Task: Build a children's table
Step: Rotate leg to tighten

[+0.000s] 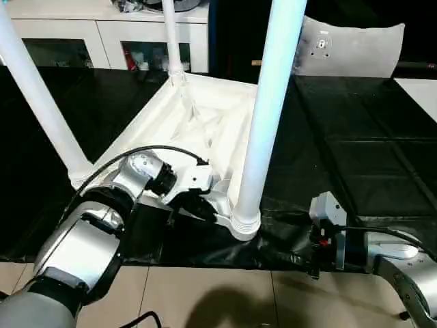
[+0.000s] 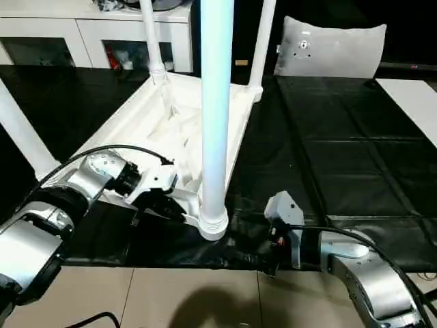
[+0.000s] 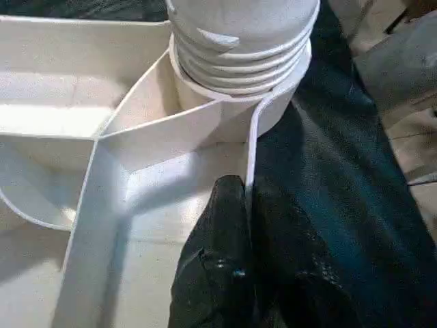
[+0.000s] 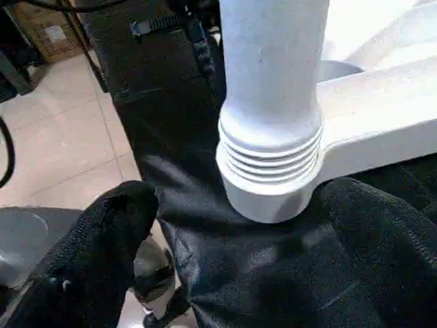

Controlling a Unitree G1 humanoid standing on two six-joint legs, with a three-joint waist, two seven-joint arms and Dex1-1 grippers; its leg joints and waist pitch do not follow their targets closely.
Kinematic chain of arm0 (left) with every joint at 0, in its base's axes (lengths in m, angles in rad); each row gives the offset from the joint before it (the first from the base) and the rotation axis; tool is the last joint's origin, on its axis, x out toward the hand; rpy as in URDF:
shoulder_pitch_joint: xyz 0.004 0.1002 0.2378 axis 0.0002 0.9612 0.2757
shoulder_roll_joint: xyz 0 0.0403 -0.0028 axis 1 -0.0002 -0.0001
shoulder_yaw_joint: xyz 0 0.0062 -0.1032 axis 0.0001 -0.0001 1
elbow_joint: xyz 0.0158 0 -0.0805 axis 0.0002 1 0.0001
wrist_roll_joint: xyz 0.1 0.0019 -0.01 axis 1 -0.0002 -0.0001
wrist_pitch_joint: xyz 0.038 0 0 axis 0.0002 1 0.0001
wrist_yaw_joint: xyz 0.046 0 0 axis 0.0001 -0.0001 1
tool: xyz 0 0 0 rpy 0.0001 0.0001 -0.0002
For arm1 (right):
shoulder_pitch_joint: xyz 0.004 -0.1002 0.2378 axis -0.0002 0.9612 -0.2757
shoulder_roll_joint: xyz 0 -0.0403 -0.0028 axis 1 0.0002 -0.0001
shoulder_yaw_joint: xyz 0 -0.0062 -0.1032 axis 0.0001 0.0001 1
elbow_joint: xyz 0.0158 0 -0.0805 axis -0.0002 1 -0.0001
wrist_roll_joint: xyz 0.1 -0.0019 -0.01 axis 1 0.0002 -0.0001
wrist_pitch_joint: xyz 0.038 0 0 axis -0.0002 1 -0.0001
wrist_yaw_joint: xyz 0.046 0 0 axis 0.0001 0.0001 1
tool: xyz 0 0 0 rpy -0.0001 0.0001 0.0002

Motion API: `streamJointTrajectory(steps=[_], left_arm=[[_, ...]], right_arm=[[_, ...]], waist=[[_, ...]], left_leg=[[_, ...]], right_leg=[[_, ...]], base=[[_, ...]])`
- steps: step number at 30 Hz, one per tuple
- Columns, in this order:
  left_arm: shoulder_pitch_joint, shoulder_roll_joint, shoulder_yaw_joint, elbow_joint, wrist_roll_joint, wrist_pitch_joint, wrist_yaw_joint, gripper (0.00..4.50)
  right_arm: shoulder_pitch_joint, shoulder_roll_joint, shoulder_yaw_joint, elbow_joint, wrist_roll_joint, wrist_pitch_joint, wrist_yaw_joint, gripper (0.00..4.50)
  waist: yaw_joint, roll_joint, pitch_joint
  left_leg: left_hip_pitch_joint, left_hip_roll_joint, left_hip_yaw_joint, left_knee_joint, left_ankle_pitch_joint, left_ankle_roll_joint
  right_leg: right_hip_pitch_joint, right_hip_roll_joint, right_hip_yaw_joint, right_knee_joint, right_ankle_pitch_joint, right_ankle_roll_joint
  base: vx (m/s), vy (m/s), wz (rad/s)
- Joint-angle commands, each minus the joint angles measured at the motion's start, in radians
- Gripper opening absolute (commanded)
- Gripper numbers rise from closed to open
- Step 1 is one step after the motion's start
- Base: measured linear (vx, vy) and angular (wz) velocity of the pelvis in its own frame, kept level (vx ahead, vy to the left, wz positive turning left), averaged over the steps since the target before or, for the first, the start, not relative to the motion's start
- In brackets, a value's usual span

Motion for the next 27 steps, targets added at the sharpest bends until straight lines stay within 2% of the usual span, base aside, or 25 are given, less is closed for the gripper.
streamJointTrajectory(steps=[1, 2, 3, 4, 5, 7, 8, 9, 10, 11, 12, 13, 14, 16, 17, 20, 23, 25, 26, 27], left_arm=[[0.022, 0.014, 0.010, 0.002, 0.022, 0.008, 0.095, 0.09], [0.028, 0.015, 0.018, -0.004, 0.017, 0.016, 0.110, 0.09], [0.038, 0.013, 0.039, -0.020, -0.004, 0.051, 0.124, 0.09], [0.041, 0.012, 0.045, -0.025, -0.010, 0.063, 0.125, 0.09], [0.053, 0.010, 0.066, -0.045, -0.028, 0.098, 0.129, 0.09], [0.067, 0.009, 0.083, -0.075, -0.042, 0.138, 0.138, 0.09], [0.089, 0.011, 0.092, -0.125, -0.052, 0.188, 0.143, 0.09], [0.137, 0.011, 0.113, -0.241, -0.079, 0.294, 0.148, 0.09], [0.137, 0.011, 0.113, -0.241, -0.079, 0.294, 0.148, 0.09], [0.163, 0.011, 0.121, -0.303, -0.090, 0.349, 0.156, 0.09], [0.221, 0.012, 0.117, -0.421, -0.086, 0.400, 0.182, 0.09], [0.221, 0.012, 0.117, -0.421, -0.086, 0.400, 0.182, 0.09], [0.245, 0.011, 0.109, -0.455, -0.070, 0.393, 0.207, 0.09], [0.280, 0.017, 0.093, -0.494, -0.039, 0.365, 0.234, 0.09], [0.291, 0.021, 0.088, -0.507, -0.028, 0.359, 0.237, 0.09], [0.324, 0.029, 0.080, -0.570, -0.024, 0.305, 0.214, 0.09], [0.334, 0.035, 0.078, -0.599, -0.011, 0.325, 0.241, 0.09], [0.332, 0.029, 0.087, -0.599, -0.040, 0.364, 0.225, 0.09], [0.330, 0.026, 0.094, -0.598, -0.056, 0.375, 0.216, 0.31], [0.326, 0.020, 0.104, -0.591, -0.069, 0.384, 0.218, 0.46]], right_arm=[[-0.021, 0.011, -0.022, 0.001, -0.001, -0.014, -0.015, 4.50], [-0.026, 0.018, -0.025, 0.006, 0.000, -0.015, -0.022, 4.50], [-0.038, 0.032, -0.032, 0.016, 0.006, -0.014, -0.034, 4.50], [-0.041, 0.036, -0.034, 0.018, 0.007, -0.014, -0.037, 4.50], [-0.050, 0.046, -0.038, 0.025, 0.012, -0.012, -0.047, 4.50], [-0.059, 0.053, -0.039, 0.031, 0.015, -0.012, -0.052, 4.50], [-0.062, 0.056, -0.035, 0.033, 0.014, -0.014, -0.053, 4.50], [-0.072, 0.059, -0.025, 0.041, 0.010, -0.015, -0.053, 4.50], [-0.072, 0.059, -0.025, 0.041, 0.010, -0.015, -0.053, 4.50], [-0.075, 0.059, -0.019, 0.045, 0.007, -0.016, -0.052, 4.50], [-0.081, 0.061, -0.008, 0.053, -0.007, -0.024, -0.053, 4.50], [-0.081, 0.061, -0.008, 0.053, -0.007, -0.024, -0.053, 4.50], [-0.086, 0.063, -0.004, 0.058, -0.013, -0.026, -0.053, 4.50], [-0.094, 0.068, 0.003, 0.070, -0.027, -0.030, -0.059, 4.50], [-0.097, 0.068, 0.006, 0.074, -0.033, -0.032, -0.062, 4.50], [-0.118, 0.065, -0.002, 0.100, -0.044, -0.039, -0.070, 4.50], [-0.119, 0.055, -0.001, 0.100, -0.042, -0.043, -0.058, 4.50], [-0.115, 0.046, 0.000, 0.097, -0.038, -0.043, -0.045, 4.50], [-0.113, 0.043, 0.000, 0.094, -0.036, -0.040, -0.037, 4.50], [-0.111, 0.039, 0.000, 0.090, -0.032, -0.037, -0.031, 4.50]], waist=[[0.004, -0.005, -0.066], [0.006, -0.007, -0.065], [0.006, -0.007, -0.062], [0.005, -0.006, -0.062], [0.005, -0.011, -0.061], [0.004, -0.008, -0.060], [0.003, -0.011, -0.061], [0.000, -0.009, -0.060], [-0.001, -0.008, -0.059], [0.000, -0.008, -0.063], [-0.002, -0.009, -0.064], [-0.005, -0.015, -0.063], [-0.004, -0.012, -0.063], [-0.006, -0.011, -0.064], [-0.008, -0.009, -0.062], [-0.011, -0.012, -0.062], [-0.012, -0.014, -0.063], [-0.012, -0.013, -0.064], [-0.013, -0.018, -0.064], [-0.012, -0.016, -0.063]], left_leg=[[-0.006, 0.053, -0.019, -0.068, -0.045, 0.089], [-0.005, 0.054, -0.019, -0.069, -0.055, 0.086], [-0.004, 0.054, -0.019, -0.071, -0.080, 0.070], [-0.004, 0.054, -0.019, -0.072, -0.086, 0.064], [-0.004, 0.054, -0.019, -0.074, -0.089, 0.058], [-0.006, 0.052, -0.019, -0.074, -0.087, 0.055], [-0.006, 0.053, -0.019, -0.074, -0.088, 0.054], [-0.008, 0.060, -0.022, -0.077, -0.079, 0.048], [-0.009, 0.056, -0.020, -0.074, -0.078, 0.053], [-0.008, 0.054, -0.018, -0.072, -0.075, 0.057], [-0.011, 0.057, -0.019, -0.073, -0.052, 0.061], [-0.014, 0.058, -0.020, -0.073, -0.045, 0.072], [-0.011, 0.056, -0.018, -0.072, -0.049, 0.078], [-0.013, 0.056, -0.018, -0.072, -0.050, 0.083], [-0.011, 0.054, -0.016, -0.072, -0.065, 0.085], [-0.011, 0.055, -0.018, -0.074, -0.081, 0.077], [-0.013, 0.055, -0.018, -0.073, -0.056, 0.082], [-0.012, 0.055, -0.017, -0.072, -0.045, 0.088], [-0.012, 0.055, -0.016, -0.072, -0.043, 0.090], [-0.013, 0.054, -0.016, -0.072, -0.045, 0.093]], right_leg=[[0.077, -0.089, 0.052, -0.073, 0.003, -0.274], [0.076, -0.090, 0.052, -0.076, -0.025, -0.271], [0.074, -0.090, 0.051, -0.083, -0.108, -0.256], [0.073, -0.091, 0.052, -0.083, -0.126, -0.253], [0.072, -0.091, 0.051, -0.086, -0.160, -0.241], [0.070, -0.090, 0.052, -0.089, -0.182, -0.230], [0.071, -0.090, 0.052, -0.088, -0.184, -0.228], [0.070, -0.097, 0.053, -0.080, -0.172, -0.245], [0.067, -0.093, 0.052, -0.085, -0.178, -0.243], [0.067, -0.092, 0.053, -0.086, -0.176, -0.241], [0.069, -0.092, 0.054, -0.078, -0.131, -0.250], [0.068, -0.091, 0.053, -0.075, -0.117, -0.251], [0.064, -0.090, 0.052, -0.080, -0.125, -0.249], [0.065, -0.089, 0.052, -0.079, -0.123, -0.246], [0.061, -0.086, 0.051, -0.085, -0.147, -0.234], [0.061, -0.087, 0.051, -0.087, -0.184, -0.217], [0.061, -0.088, 0.053, -0.082, -0.150, -0.212], [0.060, -0.086, 0.053, -0.079, -0.130, -0.218], [0.060, -0.086, 0.052, -0.079, -0.126, -0.221], [0.061, -0.087, 0.052, -0.080, -0.128, -0.225]], base=[[0.000, 0.000, 0.00], [0.000, 0.000, 0.00], [0.000, 0.000, 0.00], [0.000, 0.000, 0.00], [0.000, 0.000, 0.00], [0.000, 0.000, 0.00], [0.000, 0.000, 0.00], [0.000, 0.000, 0.00], [0.000, 0.000, 0.00], [0.000, 0.000, 0.00], [0.000, 0.000, 0.00], [0.000, 0.000, 0.00], [0.000, 0.000, 0.00], [0.000, 0.000, 0.00], [0.000, 0.000, 0.00], [0.000, 0.000, 0.00], [0.000, 0.000, 0.00], [0.000, 0.000, 0.00], [0.000, 0.000, 0.00], [0.000, 0.000, 0.00]])
